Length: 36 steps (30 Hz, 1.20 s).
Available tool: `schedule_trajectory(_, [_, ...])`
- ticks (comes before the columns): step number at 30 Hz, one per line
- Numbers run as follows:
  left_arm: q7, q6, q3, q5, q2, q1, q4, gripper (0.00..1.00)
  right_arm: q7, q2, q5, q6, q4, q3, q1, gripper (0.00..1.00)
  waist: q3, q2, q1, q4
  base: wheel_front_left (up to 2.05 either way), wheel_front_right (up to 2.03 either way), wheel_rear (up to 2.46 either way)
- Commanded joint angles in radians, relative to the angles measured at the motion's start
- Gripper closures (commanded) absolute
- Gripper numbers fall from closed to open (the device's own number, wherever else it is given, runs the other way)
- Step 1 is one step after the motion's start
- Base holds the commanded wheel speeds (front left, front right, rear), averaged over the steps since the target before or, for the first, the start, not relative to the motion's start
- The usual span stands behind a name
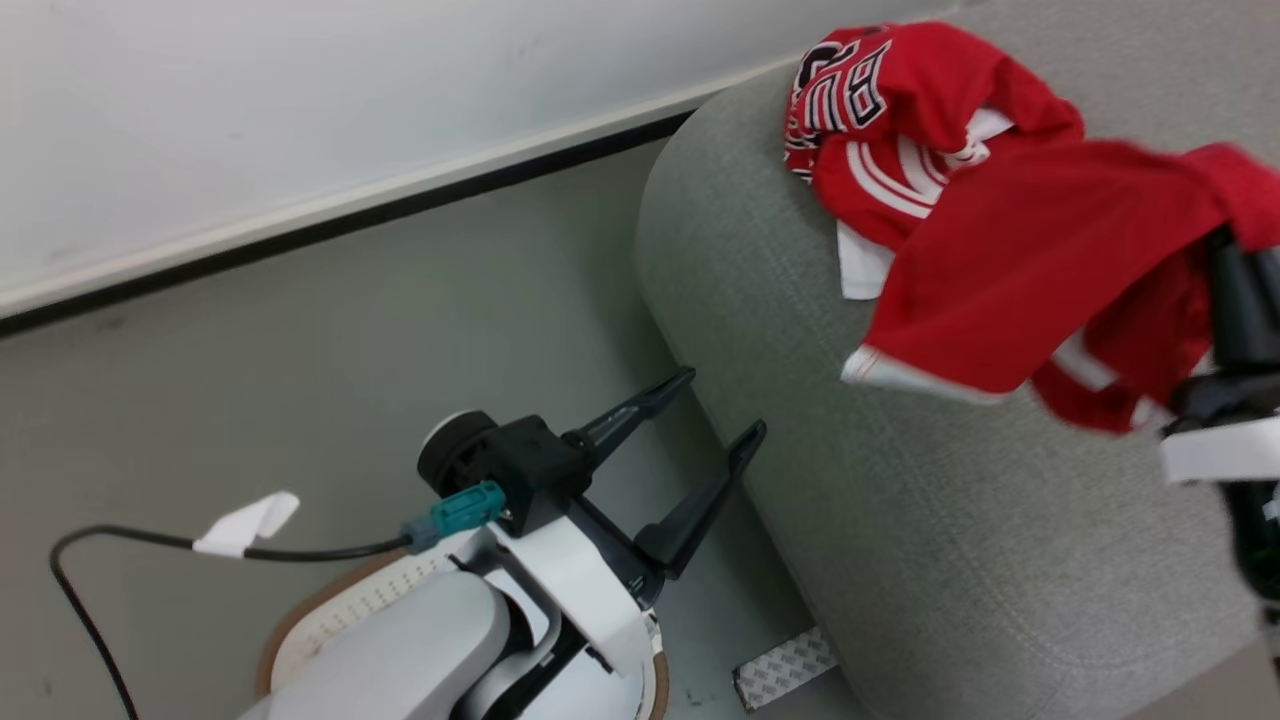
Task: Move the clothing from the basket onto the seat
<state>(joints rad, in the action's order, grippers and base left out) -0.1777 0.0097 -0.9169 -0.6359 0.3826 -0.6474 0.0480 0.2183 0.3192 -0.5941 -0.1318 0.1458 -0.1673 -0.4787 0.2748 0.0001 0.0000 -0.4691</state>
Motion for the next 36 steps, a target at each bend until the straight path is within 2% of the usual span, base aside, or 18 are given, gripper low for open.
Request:
schedule_trajectory(1, [0.011,-0.002,0.0,0.014,0.014,-0.016,-0.015,0.0,-0.022,0.015,0.023,0.002,-0.006,0.062,-0.036,1.0,0.061,-0.0001,0.0,0.037,0.0,0.0,0.0])
schedule_trajectory(6, [0.033,-0.005,0.005,0.025,0.047,-0.042,-0.045,0.0,-0.1,0.034,0.081,0.002,-0.017,0.227,-0.1,1.0,0.147,-0.0001,0.0,0.085,0.0,0.0,0.0])
schedule_trajectory(14, [0.051,-0.011,0.014,0.035,0.076,-0.077,-0.079,0.0,-0.201,0.056,0.172,0.002,0.038,0.381,-0.14,1.0,0.249,-0.0001,0.0,0.145,0.0,0.0,0.0])
schedule_trajectory(20, [0.042,-0.005,0.028,0.043,0.094,-0.099,-0.093,0.0,-0.261,0.116,0.261,0.002,0.139,0.391,-0.168,1.0,0.328,-0.0001,0.0,0.197,0.0,0.0,0.0])
schedule_trajectory(24, [0.024,-0.016,0.025,0.059,0.106,-0.112,-0.091,0.0,-0.299,0.15,0.305,0.002,0.234,0.39,-0.199,1.0,0.37,-0.0001,0.0,0.223,0.0,0.0,0.0])
schedule_trajectory(31, [-0.004,-0.024,0.024,0.065,0.089,-0.127,-0.072,0.0,-0.38,0.199,0.343,0.002,0.388,0.371,-0.223,1.0,0.401,-0.0001,0.0,0.261,0.0,0.0,0.0])
schedule_trajectory(35, [-0.016,-0.029,0.022,0.062,0.079,-0.132,-0.056,0.0,-0.423,0.222,0.36,0.002,0.436,0.346,-0.228,0.89,0.399,-0.0001,0.0,0.271,0.0,0.0,0.0])
schedule_trajectory(36, [-0.019,-0.03,0.022,0.06,0.076,-0.132,-0.052,0.0,-0.429,0.229,0.364,0.002,0.44,0.327,-0.225,0.83,0.395,-0.0001,0.0,0.274,0.0,0.0,0.0])
